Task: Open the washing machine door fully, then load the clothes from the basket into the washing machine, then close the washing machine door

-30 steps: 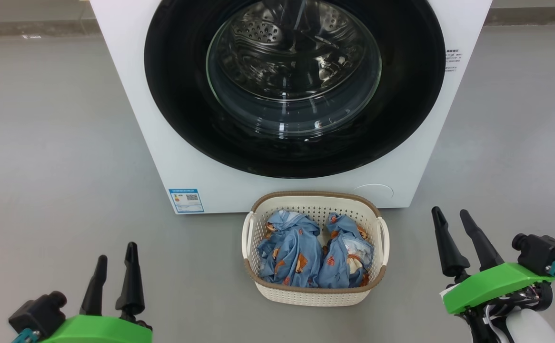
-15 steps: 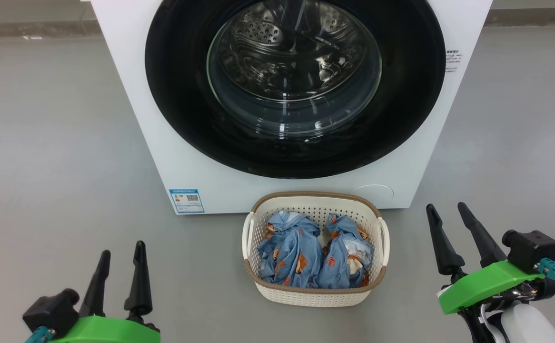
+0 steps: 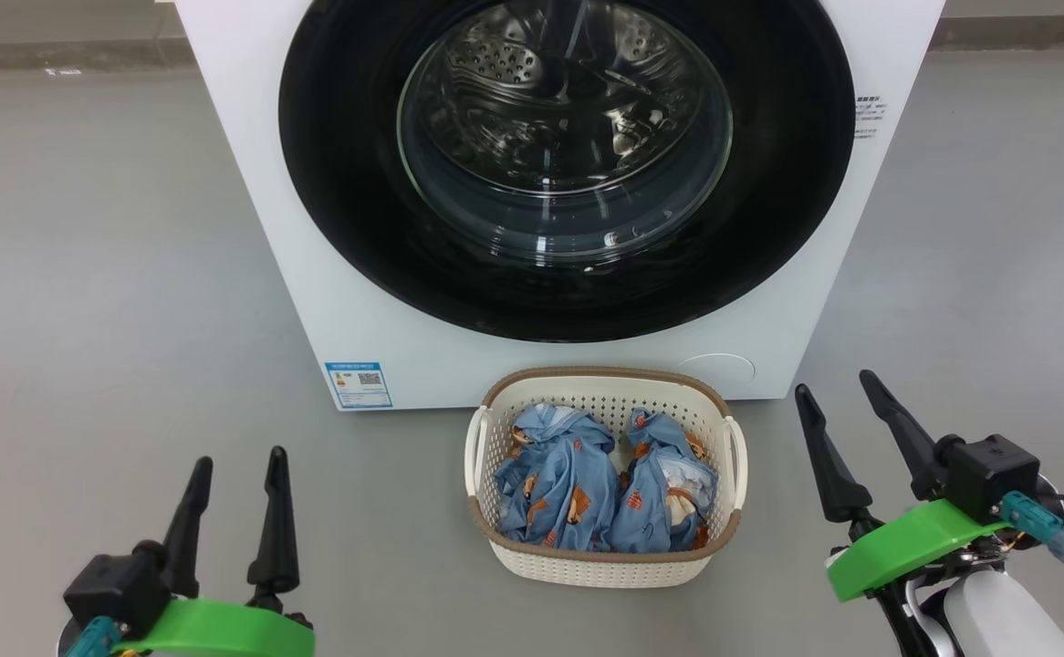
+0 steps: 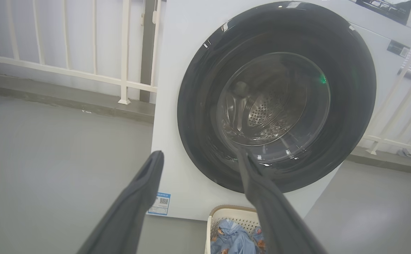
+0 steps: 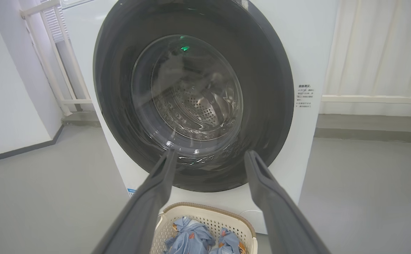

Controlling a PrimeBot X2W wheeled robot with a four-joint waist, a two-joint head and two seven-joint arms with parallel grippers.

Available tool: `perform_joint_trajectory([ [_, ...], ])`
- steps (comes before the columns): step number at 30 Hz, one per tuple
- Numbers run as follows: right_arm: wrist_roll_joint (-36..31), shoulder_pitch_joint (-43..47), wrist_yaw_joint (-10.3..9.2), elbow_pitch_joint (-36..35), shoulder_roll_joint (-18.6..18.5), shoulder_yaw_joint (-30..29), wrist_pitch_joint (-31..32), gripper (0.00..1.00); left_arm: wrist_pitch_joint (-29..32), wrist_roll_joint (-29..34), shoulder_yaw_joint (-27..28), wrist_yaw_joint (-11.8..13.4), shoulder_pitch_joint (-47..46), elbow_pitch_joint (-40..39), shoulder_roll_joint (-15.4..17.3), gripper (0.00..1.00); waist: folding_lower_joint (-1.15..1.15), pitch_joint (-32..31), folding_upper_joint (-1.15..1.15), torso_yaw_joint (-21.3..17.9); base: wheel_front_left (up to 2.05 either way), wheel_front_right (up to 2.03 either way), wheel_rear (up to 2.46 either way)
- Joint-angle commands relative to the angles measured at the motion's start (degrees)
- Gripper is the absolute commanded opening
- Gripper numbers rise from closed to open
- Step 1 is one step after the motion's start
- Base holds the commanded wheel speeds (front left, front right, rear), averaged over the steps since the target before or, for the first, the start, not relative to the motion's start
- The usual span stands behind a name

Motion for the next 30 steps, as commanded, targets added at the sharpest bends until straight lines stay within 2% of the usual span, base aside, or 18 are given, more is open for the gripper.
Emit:
perform_joint_trajectory([
  [1, -2.3, -2.4, 0.43, -1.3, -1.1, 1.8, -1.2, 1.0, -1.0, 2.0, 1.4, 0.3, -2.6, -1.4, 1.6, 1.0, 0.0, 0.0, 0.0, 0.0, 0.0, 0.0, 0.0],
  [20, -2.8, -2.3, 0.43, -1.6, -1.1, 2.1, -1.4, 1.0, -1.3, 3.1, 1.8, -0.1, -2.6, -1.4, 1.6, 1.0, 0.0, 0.0, 0.0, -0.2, 0.0, 0.0, 0.0],
  [30, -2.8, -2.3, 0.43, -1.7, -1.3, 2.3, -1.4, 1.0, -1.3, 3.5, 1.7, 0.5, -2.3, -1.3, 1.8, 1.0, 0.0, 0.0, 0.0, -0.5, 0.0, 0.0, 0.0],
])
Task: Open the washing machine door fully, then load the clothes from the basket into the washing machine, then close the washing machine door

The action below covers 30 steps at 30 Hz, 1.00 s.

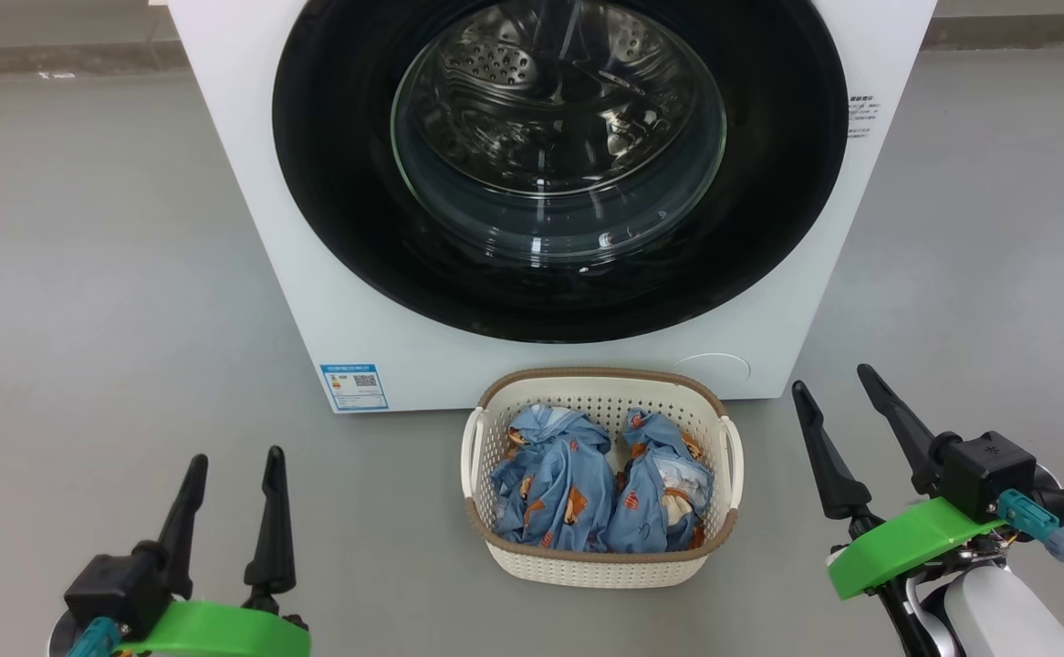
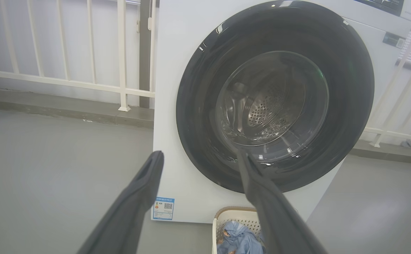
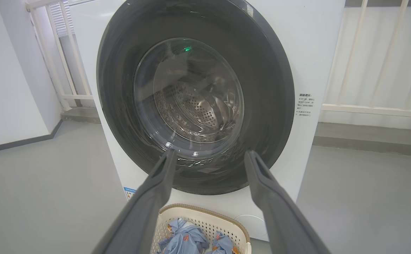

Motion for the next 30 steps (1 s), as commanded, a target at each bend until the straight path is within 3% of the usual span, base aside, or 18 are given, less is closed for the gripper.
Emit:
perform_joint_trajectory([
  [1, -0.4, -1.6, 0.43, -1.6, -0.5, 1.2, -0.7, 1.0, -0.4, 0.5, 1.8, 0.5, -2.3, -1.2, 1.1, 1.0, 0.0, 0.0, 0.0, 0.0, 0.0, 0.0, 0.0],
  [17, -0.3, -1.9, 0.43, -1.5, -1.0, 1.6, -0.7, 1.0, -0.4, 0.9, 1.2, 1.2, -2.2, -1.9, 1.7, 1.0, 0.0, -0.1, 0.0, -0.4, 0.05, 0.05, -0.11],
  [30, -0.1, -2.0, 0.43, -1.4, -1.0, 1.7, -0.7, 1.0, -0.4, 1.1, 1.0, 1.3, -2.2, -1.8, 1.9, 1.0, 0.0, -0.3, 0.0, -0.5, 0.83, 0.83, -1.66],
])
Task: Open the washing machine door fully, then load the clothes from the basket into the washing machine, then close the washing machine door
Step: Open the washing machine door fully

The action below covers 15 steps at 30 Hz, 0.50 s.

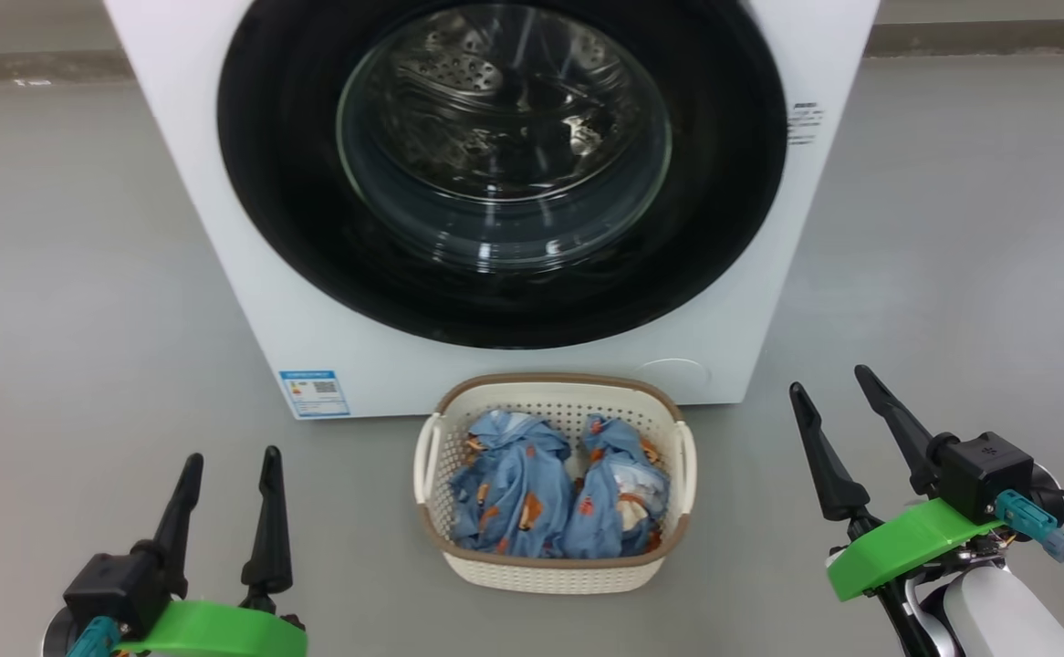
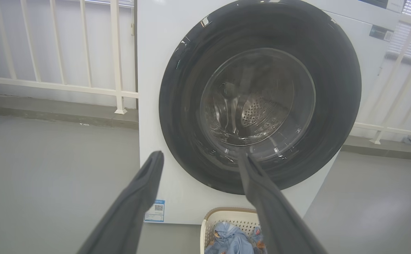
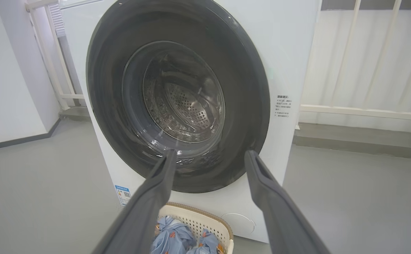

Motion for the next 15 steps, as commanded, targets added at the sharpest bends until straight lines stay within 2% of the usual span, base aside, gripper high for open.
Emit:
perform_joint_trajectory([
  [1, -0.2, -2.0, 0.42, -1.3, -0.7, 1.2, -0.7, 1.0, -0.4, 0.6, 1.5, 0.4, -2.2, -1.5, 1.1, 1.0, 0.0, 0.0, 0.0, 0.0, 1.23, 1.23, -2.46],
  [9, -0.2, -1.9, 0.42, -1.5, -0.5, 0.8, -0.7, 1.0, -0.4, -0.2, 2.2, 0.1, -2.2, -2.3, 0.9, 1.0, 0.0, 0.3, 0.0, 0.1, 1.21, 1.21, -2.42],
  [15, 0.0, -1.8, 0.42, -1.5, -0.4, 0.7, -0.7, 1.0, -0.4, -0.4, 2.3, -0.3, -2.2, -2.1, 0.9, 1.0, 0.0, 0.4, 0.0, 0.1, 0.83, 0.83, -1.67],
])
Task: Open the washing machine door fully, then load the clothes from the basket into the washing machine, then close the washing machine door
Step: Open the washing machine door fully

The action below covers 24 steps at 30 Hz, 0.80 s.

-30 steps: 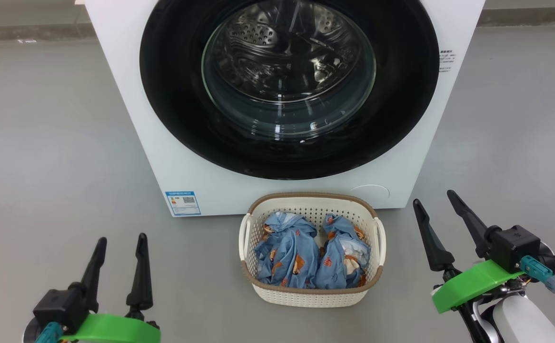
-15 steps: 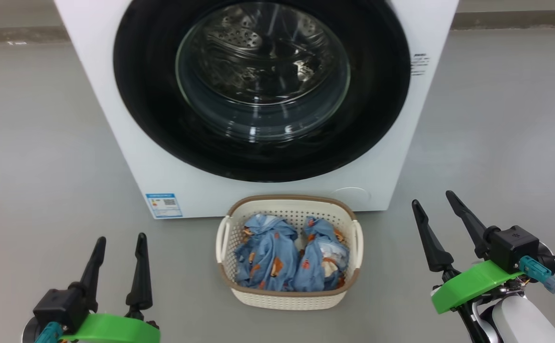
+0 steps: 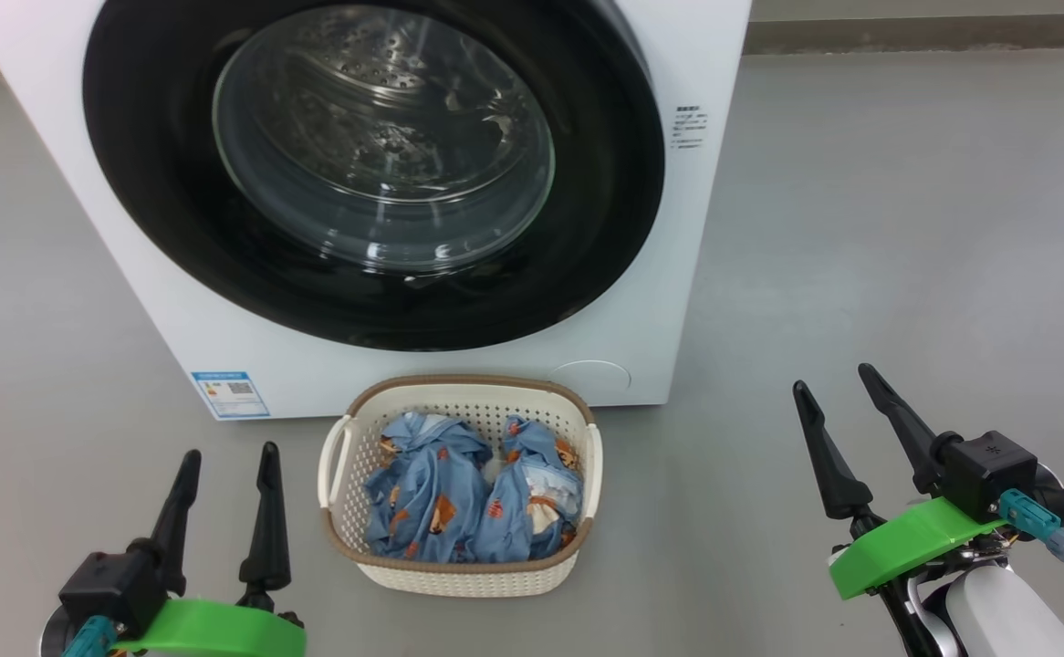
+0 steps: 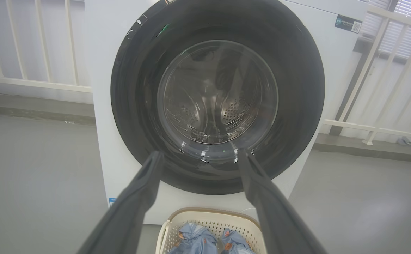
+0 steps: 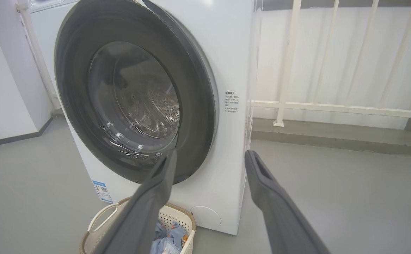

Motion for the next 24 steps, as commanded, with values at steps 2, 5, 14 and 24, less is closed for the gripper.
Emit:
perform_joint_trajectory([
  [2, 0.0, -1.8, 0.42, -1.4, -0.4, 1.1, -0.7, 1.0, -0.4, -0.3, 2.0, -0.3, -2.2, -1.4, 1.0, 1.0, 0.0, 0.0, 0.0, 0.0, 0.52, 0.52, -1.04],
  [5, 0.0, -1.8, 0.42, -1.4, -0.3, 1.2, -0.7, 1.0, -0.4, -0.3, 2.1, -0.4, -2.1, -1.4, 1.0, 1.0, 0.0, -0.1, 0.0, -0.1, 0.32, 0.32, -0.65],
  [14, -0.1, -1.7, 0.42, -1.4, -0.3, 1.1, -0.7, 1.0, -0.4, -0.2, 2.2, -0.6, -1.9, -1.6, 0.8, 1.0, 0.0, -0.2, 0.0, -0.1, 0.03, 0.03, -0.06],
  [24, 0.0, -1.6, 0.42, -1.5, -0.5, 1.1, -0.7, 1.0, -0.4, 0.1, 2.3, -0.6, -1.7, -1.7, 0.5, 1.0, 0.0, -0.3, 0.0, 0.0, 0.0, 0.0, 0.0],
])
